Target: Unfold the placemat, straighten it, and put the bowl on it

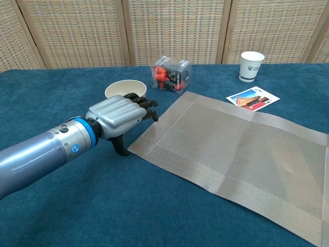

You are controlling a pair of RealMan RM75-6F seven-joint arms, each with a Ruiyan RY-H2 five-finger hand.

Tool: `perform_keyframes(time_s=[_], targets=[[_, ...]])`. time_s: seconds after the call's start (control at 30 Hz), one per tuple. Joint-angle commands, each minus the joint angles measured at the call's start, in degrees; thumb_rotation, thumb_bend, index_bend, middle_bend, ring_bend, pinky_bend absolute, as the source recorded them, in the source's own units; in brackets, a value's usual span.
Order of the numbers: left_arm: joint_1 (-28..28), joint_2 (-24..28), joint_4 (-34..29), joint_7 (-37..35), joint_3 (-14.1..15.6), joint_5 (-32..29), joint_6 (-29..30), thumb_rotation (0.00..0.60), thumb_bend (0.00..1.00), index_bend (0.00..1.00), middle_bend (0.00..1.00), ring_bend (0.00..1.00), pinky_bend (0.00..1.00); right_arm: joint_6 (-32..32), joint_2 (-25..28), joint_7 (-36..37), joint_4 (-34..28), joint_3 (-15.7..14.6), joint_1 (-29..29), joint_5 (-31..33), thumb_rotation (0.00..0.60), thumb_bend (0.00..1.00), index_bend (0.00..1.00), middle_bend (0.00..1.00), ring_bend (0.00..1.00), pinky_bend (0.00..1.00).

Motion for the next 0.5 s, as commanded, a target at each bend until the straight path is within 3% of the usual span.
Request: perform_keyframes(time_s=[0.03, 0.2, 0.37, 0.5], targets=[[-0.5, -0.8, 1.0, -0.5, 0.1, 0.0, 0.6, 0.600, 0.28, 0.21, 0.00, 0.00, 0.00, 0.1, 0.0, 0.3, 0.0, 0.1, 0.0, 0.0, 0.600, 0.13, 0.09, 0.00, 0.00, 0.00], [-1.2, -2.3, 3.0, -1.0, 0.4, 0.3, 1.4, 0.600, 0.40, 0.24, 0.00, 0.00, 0.00, -0.2, 0.0, 0.6, 0.1, 0.2, 0.0, 0.2, 0.600, 0.13, 0.09, 0.00, 0.00, 0.00], [-1.9, -3.9, 5.1, -1.5, 0.5, 0.6, 2.0, 0.600, 0.41, 0.26, 0.00, 0.00, 0.00, -0.2, 0.0, 0.8, 0.1, 0.2, 0.0, 0.1, 0.600, 0.13, 0.09, 0.00, 0.00, 0.00], [-2.3, -5.4, 6.8, -2.6, 0.4, 0.9, 2.8, 0.600, 0.42, 0.37, 0.00, 0.00, 0.00, -0.5, 0.2, 1.3, 0.0, 0.3, 0.0, 0.1, 0.600, 0.13, 0.09, 0.00, 0.00, 0.00]])
